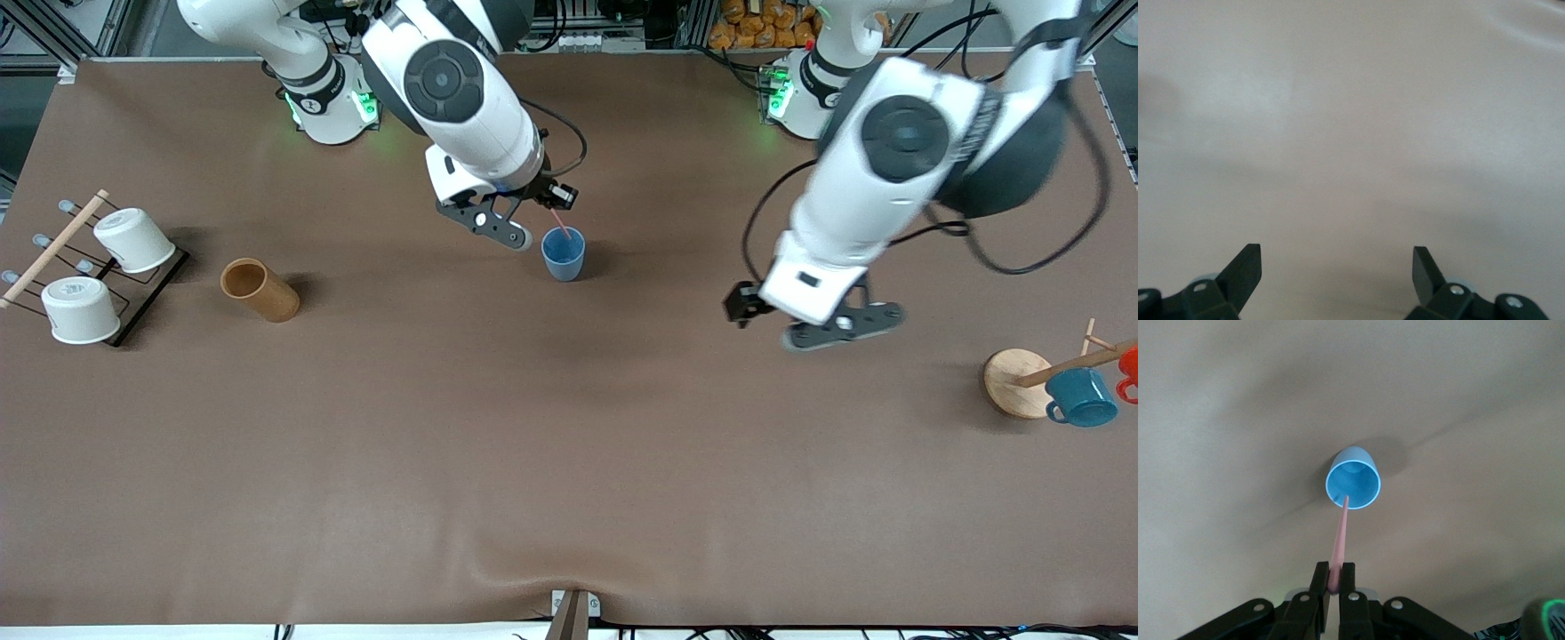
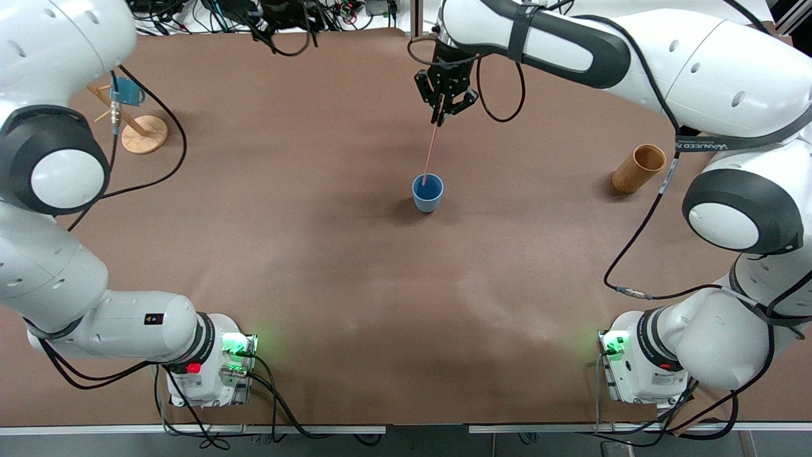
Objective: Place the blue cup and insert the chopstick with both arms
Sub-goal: 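Lower the chopstick into the blue cup and open the right gripper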
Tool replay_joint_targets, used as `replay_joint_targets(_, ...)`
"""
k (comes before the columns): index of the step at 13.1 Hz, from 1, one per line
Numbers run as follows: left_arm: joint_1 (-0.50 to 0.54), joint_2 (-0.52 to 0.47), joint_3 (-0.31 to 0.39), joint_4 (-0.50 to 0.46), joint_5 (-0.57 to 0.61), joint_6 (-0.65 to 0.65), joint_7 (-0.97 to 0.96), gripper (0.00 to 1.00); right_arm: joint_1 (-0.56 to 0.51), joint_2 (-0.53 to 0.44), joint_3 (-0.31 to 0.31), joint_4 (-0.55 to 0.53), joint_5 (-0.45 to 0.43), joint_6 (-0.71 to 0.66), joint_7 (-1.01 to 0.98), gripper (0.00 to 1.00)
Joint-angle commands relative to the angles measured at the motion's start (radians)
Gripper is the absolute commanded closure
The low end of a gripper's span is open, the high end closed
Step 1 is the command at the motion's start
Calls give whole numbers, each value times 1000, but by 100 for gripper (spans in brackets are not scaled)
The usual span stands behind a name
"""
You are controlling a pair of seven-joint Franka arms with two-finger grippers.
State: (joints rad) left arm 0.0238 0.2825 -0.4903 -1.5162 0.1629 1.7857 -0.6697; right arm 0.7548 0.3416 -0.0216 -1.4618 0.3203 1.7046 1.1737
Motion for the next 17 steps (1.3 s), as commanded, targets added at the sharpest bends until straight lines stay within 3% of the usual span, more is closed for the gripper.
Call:
replay_joint_targets(1,59,-25,-8,28,-26,-74,120,0,20,-6,-5,-26,-35,16,17,100)
replay_joint_targets(5,151,-65,-8,31,-28,-100,301,0,49,26,-5,-75,-52,96,46,100)
replay_joint_targets(6,174,-68,-10,33,-28,-109,330,0,52,37,-5,-77,-55,93,59,59)
replay_joint_targets(7,180,-89,1,33,-29,-120,355,0,51,43,-5,-77,-55,89,72,1)
replay_joint_targets(10,127,-156,112,27,-31,-164,419,0,22,31,-6,-30,-52,28,78,0)
replay_joint_targets(14,53,-200,287,25,-100,-219,565,0,-127,28,-9,194,-47,-268,63,0)
replay_joint_targets(16,-7,-219,412,18,-153,-226,629,0,-185,25,-15,250,-59,-330,-32,0)
replay_joint_targets(17,-10,-224,426,7,-155,-229,653,0,-224,23,-14,251,-82,-335,-111,0)
